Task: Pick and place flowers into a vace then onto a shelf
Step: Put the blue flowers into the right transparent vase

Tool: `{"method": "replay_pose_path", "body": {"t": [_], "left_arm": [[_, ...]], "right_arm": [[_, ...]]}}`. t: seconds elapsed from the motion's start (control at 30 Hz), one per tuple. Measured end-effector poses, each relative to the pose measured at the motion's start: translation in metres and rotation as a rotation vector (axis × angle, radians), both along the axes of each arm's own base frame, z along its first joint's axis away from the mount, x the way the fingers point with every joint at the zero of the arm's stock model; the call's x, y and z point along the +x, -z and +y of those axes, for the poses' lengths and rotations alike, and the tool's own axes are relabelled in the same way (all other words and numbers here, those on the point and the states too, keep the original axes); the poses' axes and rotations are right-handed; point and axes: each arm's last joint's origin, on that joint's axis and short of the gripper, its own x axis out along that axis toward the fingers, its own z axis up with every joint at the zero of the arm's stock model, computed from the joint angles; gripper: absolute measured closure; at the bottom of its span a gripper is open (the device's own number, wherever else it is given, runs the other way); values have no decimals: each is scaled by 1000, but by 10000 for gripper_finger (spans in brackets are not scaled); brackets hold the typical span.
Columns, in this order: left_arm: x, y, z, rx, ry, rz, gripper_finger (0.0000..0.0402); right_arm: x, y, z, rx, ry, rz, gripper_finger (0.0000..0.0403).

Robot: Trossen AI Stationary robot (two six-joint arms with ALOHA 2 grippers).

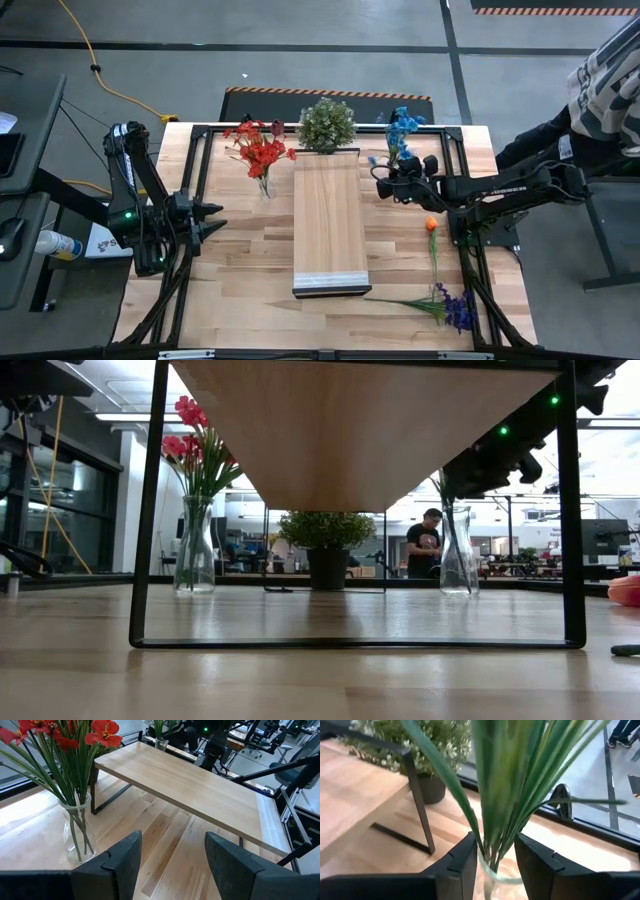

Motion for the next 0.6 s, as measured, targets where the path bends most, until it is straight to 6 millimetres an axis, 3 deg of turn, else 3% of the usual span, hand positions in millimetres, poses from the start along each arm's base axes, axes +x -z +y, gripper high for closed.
{"method": "replay_pose_path", "body": {"t": [0.6], "left_arm": [[0, 0, 0, 1, 0, 0, 151]], "right_arm": [[-21, -15, 3, 48, -54, -5, 279]]}}
